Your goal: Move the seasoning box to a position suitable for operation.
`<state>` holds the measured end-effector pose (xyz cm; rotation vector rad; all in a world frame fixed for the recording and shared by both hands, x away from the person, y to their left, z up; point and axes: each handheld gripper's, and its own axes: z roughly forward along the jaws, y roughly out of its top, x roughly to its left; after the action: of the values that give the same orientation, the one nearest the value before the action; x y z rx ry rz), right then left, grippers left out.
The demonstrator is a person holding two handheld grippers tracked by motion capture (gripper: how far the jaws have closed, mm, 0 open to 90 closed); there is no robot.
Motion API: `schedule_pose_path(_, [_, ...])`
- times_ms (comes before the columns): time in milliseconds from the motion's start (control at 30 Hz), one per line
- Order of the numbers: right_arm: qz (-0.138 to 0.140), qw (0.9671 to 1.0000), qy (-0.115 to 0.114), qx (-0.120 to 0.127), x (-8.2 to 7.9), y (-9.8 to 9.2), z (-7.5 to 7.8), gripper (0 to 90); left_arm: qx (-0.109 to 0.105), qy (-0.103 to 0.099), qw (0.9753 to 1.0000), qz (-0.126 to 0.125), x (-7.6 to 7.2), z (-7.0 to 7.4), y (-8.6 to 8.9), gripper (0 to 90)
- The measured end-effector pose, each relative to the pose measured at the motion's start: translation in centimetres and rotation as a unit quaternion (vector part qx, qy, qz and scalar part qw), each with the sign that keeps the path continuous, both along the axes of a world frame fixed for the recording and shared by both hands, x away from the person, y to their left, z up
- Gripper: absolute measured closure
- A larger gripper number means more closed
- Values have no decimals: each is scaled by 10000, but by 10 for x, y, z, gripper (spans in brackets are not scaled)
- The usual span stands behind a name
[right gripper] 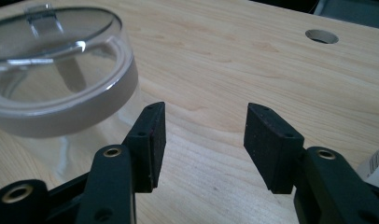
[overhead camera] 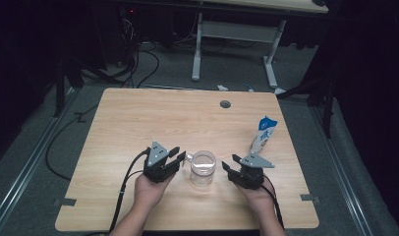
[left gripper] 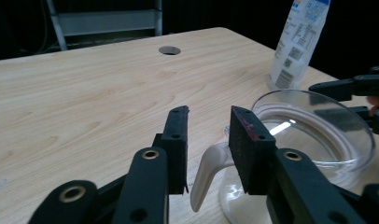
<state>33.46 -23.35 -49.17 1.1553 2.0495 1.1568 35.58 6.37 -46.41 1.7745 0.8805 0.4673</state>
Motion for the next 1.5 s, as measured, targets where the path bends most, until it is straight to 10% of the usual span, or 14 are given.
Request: schedule_pose_path(1500, [534,9981,-129,281,-21,8,6,898,190,-146,9996,176,-5,-1,-23,900])
